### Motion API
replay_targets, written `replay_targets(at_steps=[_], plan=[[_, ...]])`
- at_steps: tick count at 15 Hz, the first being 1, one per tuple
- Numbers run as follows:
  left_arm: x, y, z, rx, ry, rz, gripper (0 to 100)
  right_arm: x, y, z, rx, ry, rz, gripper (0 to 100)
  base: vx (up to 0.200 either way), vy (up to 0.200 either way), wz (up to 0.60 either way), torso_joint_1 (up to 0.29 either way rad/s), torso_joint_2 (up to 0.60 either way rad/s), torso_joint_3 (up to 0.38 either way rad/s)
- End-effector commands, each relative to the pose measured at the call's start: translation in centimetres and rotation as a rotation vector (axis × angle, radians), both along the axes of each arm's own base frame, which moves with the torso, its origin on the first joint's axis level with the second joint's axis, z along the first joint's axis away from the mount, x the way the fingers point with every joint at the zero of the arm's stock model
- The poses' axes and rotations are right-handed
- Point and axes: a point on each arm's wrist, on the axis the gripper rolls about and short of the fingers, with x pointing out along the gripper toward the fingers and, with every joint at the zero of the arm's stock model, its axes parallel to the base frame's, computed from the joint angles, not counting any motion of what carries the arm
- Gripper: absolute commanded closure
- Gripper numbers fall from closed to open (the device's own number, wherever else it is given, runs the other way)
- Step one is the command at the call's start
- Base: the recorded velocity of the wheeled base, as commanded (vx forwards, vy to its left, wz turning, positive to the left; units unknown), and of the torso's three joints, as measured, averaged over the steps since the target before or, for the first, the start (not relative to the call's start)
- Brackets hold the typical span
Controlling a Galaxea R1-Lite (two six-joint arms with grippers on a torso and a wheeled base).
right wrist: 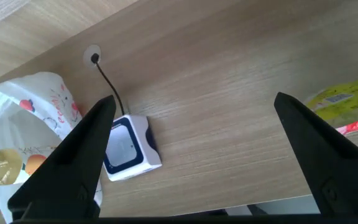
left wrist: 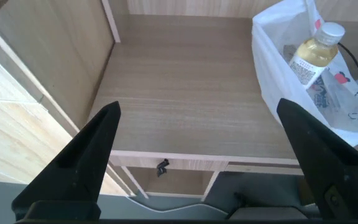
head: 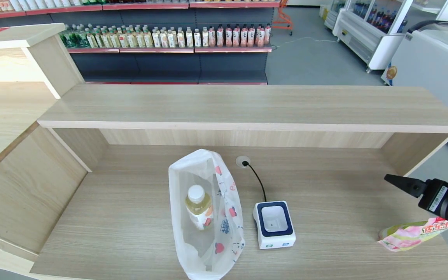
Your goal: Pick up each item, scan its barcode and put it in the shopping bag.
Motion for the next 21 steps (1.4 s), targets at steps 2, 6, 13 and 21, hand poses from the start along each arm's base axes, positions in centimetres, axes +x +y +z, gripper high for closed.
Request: replay_targets(at_steps=[2, 6, 13, 21], plan=[[0.0, 0.0, 0.0, 0.002, 0.001, 0.0, 0, -0.6, 0.0, -0.2, 0.0, 0.009, 0.002, 0, -0.1, -0.2, 0.0, 0.007, 0.01, 0.0], [0.0, 0.0, 0.0, -0.005, 0.001, 0.0, 0, -1.2, -0.1, -0.2, 0.0, 0.017, 0.004, 0, -0.2, -0.2, 0.0, 0.002, 0.0, -0.001], [0.0, 0.0, 0.0, -0.003, -0.001, 0.0, 0, -0.4, 0.0, 1.9, 0.264, 0.094, -0.112, 0, -0.029, -0.029, 0.0, 0.001, 0.0, 0.0], [0.0, 0.0, 0.0, -0.003, -0.001, 0.0, 0, 6.1, 0.5, 0.2, 0.415, 0.265, -0.378, 0, 0.0, 0.0, 0.0, 0.0, 0.0, 0.0]])
